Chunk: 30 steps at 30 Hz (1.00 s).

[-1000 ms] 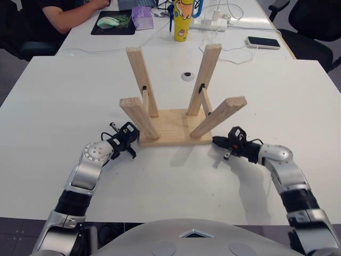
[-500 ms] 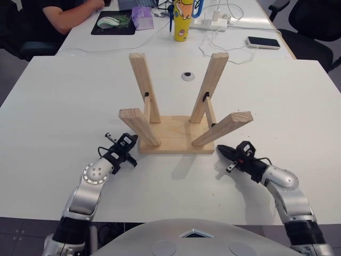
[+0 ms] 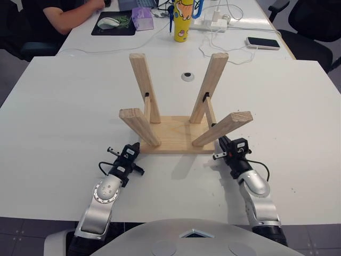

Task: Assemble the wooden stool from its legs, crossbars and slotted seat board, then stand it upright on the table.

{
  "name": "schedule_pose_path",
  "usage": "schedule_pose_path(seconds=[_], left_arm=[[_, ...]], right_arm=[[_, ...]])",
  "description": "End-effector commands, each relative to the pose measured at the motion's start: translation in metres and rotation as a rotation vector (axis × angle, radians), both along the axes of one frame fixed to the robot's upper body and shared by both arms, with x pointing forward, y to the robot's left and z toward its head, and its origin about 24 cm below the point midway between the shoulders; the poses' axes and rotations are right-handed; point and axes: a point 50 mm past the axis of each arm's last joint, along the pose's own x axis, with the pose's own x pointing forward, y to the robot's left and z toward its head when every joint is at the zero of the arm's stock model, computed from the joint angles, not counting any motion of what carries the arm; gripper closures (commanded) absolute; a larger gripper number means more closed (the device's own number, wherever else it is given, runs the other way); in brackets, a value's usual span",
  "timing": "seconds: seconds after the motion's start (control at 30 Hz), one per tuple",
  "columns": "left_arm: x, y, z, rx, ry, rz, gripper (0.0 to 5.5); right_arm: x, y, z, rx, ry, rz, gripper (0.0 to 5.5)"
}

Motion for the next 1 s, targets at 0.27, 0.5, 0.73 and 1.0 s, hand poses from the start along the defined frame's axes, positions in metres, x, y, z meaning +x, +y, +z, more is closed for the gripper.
schedule_pose_path(seconds=[0.27, 0.5, 0.73, 1.0], left_arm=[[-0.004, -0.004, 0.001, -0.011, 0.024, 0.010, 5.50], [-0.005, -0.015, -0.003, -0.049, 0.069, -0.031, 5.50], [-0.005, -0.044, 0.015, -0.176, 0.056, -0.211, 5.50], [0.004, -0.058, 0.032, -0.219, 0.016, -0.306, 5.50]], right_arm=[[-0.023, -0.001, -0.002, -0.006, 0.176, -0.051, 5.48], [-0.027, 0.026, -0.007, 0.034, 0.249, 0.112, 5.48], [-0.025, 0.044, 0.007, 0.122, 0.236, 0.252, 5.48], [-0.019, 0.052, 0.019, 0.185, 0.227, 0.299, 5.48]])
